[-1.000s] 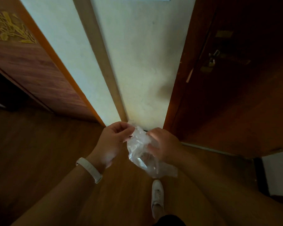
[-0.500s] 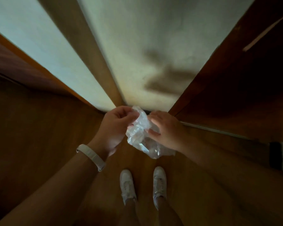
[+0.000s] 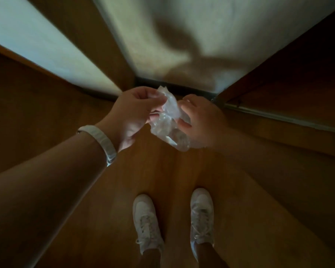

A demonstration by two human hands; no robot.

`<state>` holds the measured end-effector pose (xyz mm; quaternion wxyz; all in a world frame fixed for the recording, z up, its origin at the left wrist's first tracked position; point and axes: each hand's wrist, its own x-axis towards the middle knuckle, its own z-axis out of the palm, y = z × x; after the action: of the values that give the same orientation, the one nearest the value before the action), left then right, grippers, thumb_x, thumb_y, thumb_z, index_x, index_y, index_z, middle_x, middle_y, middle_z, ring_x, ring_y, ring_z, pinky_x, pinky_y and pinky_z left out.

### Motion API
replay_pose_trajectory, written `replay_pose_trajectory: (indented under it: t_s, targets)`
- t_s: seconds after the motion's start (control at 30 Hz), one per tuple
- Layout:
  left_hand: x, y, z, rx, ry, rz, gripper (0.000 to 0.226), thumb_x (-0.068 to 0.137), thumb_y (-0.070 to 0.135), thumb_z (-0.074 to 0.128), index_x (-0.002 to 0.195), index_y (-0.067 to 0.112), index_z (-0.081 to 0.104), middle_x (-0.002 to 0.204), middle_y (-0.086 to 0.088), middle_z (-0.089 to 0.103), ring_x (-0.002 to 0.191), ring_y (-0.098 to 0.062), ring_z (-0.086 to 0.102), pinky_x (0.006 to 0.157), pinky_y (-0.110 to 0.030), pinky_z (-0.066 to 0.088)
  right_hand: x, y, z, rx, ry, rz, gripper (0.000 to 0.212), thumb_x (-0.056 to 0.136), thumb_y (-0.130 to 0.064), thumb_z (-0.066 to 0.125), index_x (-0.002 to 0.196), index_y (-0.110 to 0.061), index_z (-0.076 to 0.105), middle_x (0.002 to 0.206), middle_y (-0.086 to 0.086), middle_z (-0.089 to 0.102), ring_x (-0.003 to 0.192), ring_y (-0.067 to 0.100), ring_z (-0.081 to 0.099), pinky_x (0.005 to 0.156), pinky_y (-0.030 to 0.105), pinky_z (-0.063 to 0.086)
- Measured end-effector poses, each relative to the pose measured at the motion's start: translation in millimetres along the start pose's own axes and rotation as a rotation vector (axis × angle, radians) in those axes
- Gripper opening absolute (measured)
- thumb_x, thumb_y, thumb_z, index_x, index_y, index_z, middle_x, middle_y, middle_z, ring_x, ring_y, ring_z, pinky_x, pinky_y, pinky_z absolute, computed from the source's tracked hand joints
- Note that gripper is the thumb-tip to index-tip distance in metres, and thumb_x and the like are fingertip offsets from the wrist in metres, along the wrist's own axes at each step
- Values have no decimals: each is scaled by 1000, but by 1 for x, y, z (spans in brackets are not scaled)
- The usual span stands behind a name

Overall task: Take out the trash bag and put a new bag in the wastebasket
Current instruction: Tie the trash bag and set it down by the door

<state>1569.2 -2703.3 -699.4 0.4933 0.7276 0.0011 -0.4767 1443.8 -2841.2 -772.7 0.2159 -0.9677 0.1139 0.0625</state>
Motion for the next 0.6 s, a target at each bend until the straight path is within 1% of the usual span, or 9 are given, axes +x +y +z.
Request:
replay_pose_trajectory:
  t_s: [0.07,0.13,0.2,0.3,0.37,0.4,0.43,0.53,0.6]
  targets:
    - [29,-21,4,2,0,-10,10,87,18,67,81,24,72,86,0,73,84,-15,68,83,-31,53,9,16,26,-31,-39,30,36,92,-40,50,120,-17,53,117,5,55,103,22,53,80,34,46]
    - [49,-39,9,30,-1,-17,7,89,19,65,92,20,71,96,-2,74,91,-16,70,86,-33,55,16,27,43,-60,-69,37,37,93,-38,51,123,-17,52,118,6,55,104,23,53,79,32,43]
    - [62,-51,16,83,8,-35,10,91,19,62,98,19,69,101,-2,72,95,-17,69,87,-34,56,19,34,54,-72,-113,71,40,93,-38,51,128,-18,49,120,5,53,107,24,52,82,34,44]
    - [71,-57,24,169,65,-40,11,93,18,58,100,20,66,104,-4,68,96,-19,66,85,-34,57,17,39,56,-76,-156,122,43,93,-40,48,132,-21,47,123,4,51,111,24,50,85,40,47]
    - [73,-55,26,247,98,-1,12,93,17,57,103,21,64,104,0,65,96,-15,63,78,-27,54,12,38,47,-62,-164,138,43,94,-41,47,132,-22,48,125,3,51,111,23,50,85,39,47]
    - [71,-53,27,284,104,20,16,94,17,57,107,21,63,107,2,64,98,-12,62,77,-25,51,9,37,40,-54,-164,141,43,94,-42,47,132,-22,48,125,3,51,111,23,50,85,38,47]
    - [68,-49,27,323,106,42,20,94,17,57,113,21,62,111,3,63,101,-11,60,79,-24,50,6,35,32,-49,-162,138,44,93,-42,47,132,-21,48,124,3,52,111,23,50,84,38,46]
    - [50,-28,21,501,85,134,32,93,22,57,125,22,57,123,4,60,108,-10,57,89,-28,49,-2,25,-2,-66,-148,122,43,91,-42,45,126,-18,53,121,7,54,106,27,53,82,41,47]
    - [31,-8,16,642,61,225,34,93,23,58,126,20,57,122,6,57,105,-6,53,83,-19,44,-8,15,-32,-63,-152,142,49,87,-43,37,121,-14,56,117,11,56,102,30,54,78,41,46]
